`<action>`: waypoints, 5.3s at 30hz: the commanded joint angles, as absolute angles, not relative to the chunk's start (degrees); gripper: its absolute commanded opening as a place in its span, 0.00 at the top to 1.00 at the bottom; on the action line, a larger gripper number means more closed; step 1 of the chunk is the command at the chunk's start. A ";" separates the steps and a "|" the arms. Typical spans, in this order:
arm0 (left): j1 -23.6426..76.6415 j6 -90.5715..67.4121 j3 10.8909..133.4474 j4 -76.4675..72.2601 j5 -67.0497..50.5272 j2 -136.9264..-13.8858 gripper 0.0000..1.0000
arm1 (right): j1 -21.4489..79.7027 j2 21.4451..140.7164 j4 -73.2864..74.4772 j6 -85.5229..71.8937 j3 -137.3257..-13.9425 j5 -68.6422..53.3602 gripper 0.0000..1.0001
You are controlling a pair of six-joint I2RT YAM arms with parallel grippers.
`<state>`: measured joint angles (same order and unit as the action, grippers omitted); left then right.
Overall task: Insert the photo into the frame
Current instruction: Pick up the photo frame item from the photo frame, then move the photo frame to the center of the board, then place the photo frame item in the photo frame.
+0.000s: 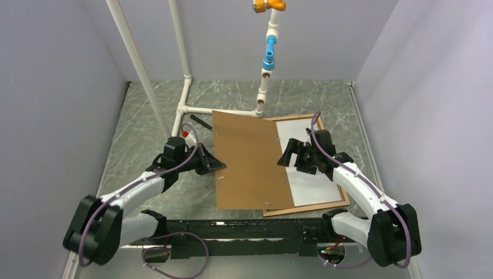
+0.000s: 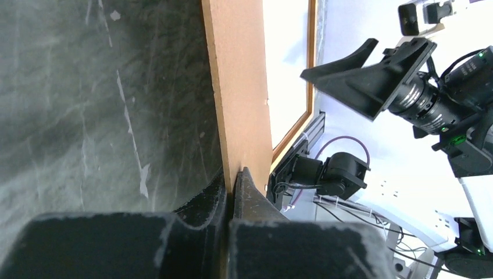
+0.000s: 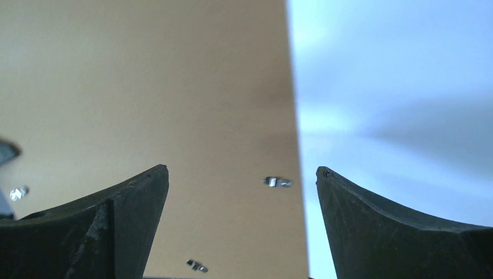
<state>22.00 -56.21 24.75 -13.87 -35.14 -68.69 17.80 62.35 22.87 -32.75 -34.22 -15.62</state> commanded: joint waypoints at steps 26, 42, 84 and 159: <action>18.09 -47.74 46.21 28.26 -25.00 -34.40 1.00 | -14.72 78.29 23.60 -21.88 -40.46 -14.55 0.00; 13.67 -49.15 47.09 26.40 -30.75 -33.58 1.00 | -12.01 80.25 21.87 -22.49 -37.68 -24.34 0.46; 2.42 -61.22 38.60 6.66 -49.70 -33.87 1.00 | -14.63 88.36 20.46 -20.68 -44.54 -19.29 0.55; 5.45 -57.66 26.23 8.74 -56.87 -24.39 1.00 | 21.65 86.83 29.55 -34.71 -68.81 -10.35 0.71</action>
